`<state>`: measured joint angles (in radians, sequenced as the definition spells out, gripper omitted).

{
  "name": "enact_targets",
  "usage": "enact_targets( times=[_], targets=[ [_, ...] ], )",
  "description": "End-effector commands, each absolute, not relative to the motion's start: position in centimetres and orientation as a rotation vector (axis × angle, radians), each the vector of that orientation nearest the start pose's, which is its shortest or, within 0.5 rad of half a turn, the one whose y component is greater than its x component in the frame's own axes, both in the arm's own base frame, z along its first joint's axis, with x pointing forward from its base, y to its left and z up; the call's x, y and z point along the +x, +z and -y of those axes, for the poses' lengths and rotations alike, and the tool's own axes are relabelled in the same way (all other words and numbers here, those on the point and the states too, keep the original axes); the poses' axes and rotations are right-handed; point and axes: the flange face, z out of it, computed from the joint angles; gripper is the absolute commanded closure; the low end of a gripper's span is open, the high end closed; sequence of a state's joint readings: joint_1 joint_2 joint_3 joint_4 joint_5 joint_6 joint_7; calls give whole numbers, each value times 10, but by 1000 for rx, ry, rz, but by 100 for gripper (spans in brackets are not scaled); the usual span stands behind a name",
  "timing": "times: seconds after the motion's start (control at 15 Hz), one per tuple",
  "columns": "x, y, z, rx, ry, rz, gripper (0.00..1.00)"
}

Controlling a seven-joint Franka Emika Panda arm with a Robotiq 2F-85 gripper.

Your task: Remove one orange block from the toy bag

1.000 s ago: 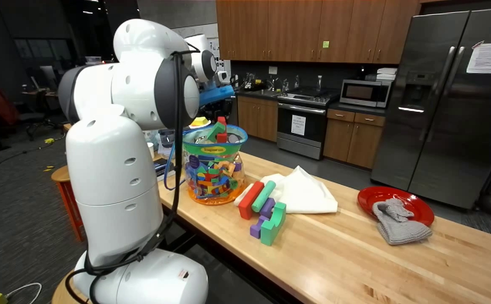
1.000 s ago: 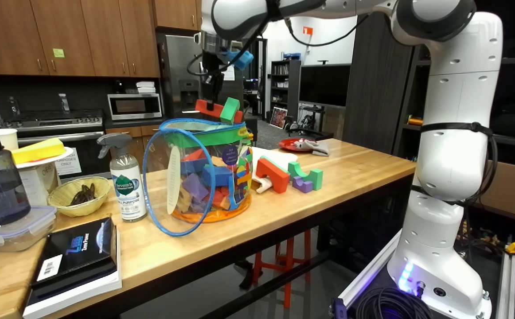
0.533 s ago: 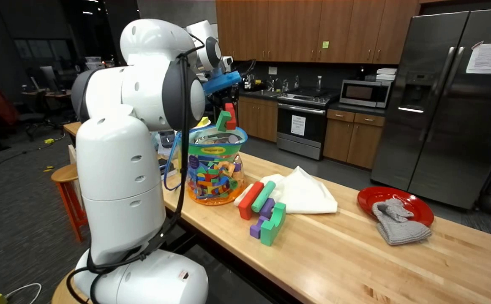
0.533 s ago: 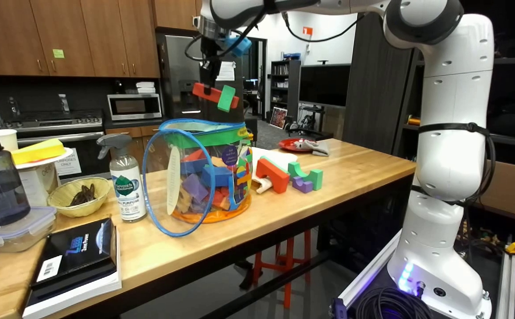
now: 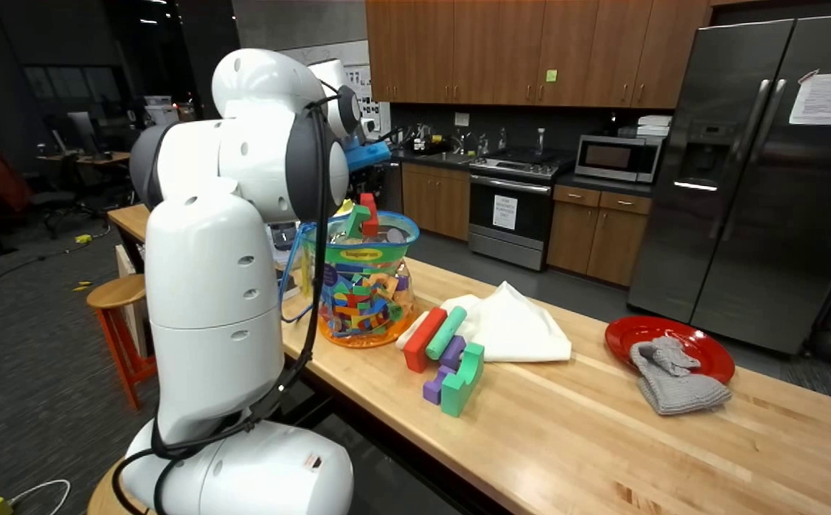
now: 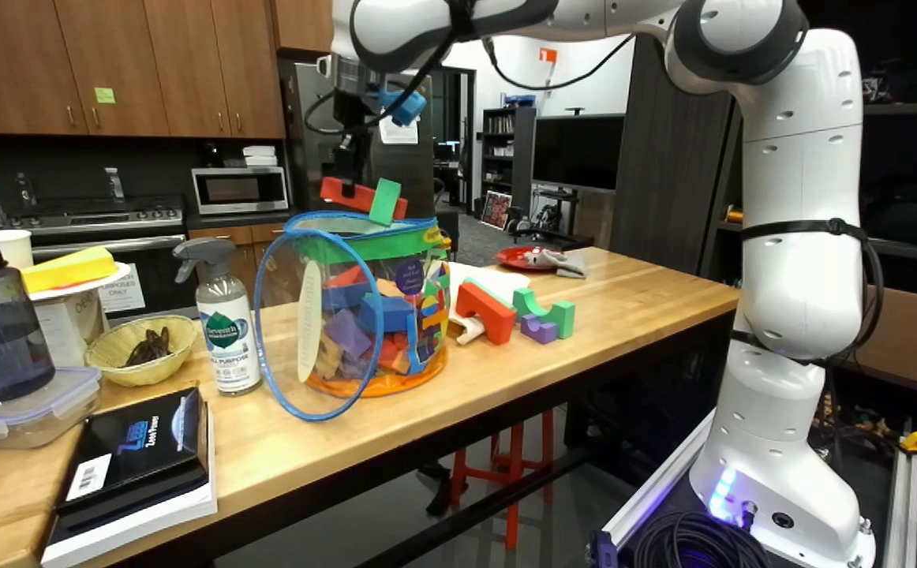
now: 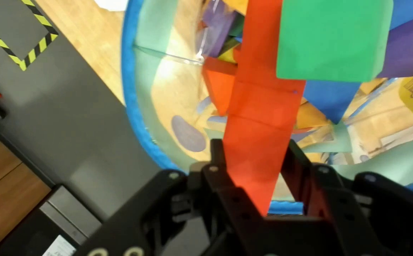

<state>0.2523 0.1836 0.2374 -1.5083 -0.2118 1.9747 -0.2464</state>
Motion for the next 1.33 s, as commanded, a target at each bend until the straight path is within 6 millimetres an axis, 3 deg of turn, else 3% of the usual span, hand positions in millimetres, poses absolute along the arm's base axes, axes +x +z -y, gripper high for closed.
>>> enact_targets(
  times=[0.0, 0.2, 0.4, 0.8, 1.13, 1.27],
  targets=[
    [563, 562, -307, -2943, -406, 1311, 83],
    [548, 535, -321, -2962, -339, 1451, 83],
    [549, 530, -309, -3051, -354, 1647, 83],
    [565, 560, -274, -3230, -553, 1946, 83],
    [565, 588, -275, -3272, -806, 2145, 83],
    [564, 593, -276, -3272, -850, 2138, 83]
  ],
)
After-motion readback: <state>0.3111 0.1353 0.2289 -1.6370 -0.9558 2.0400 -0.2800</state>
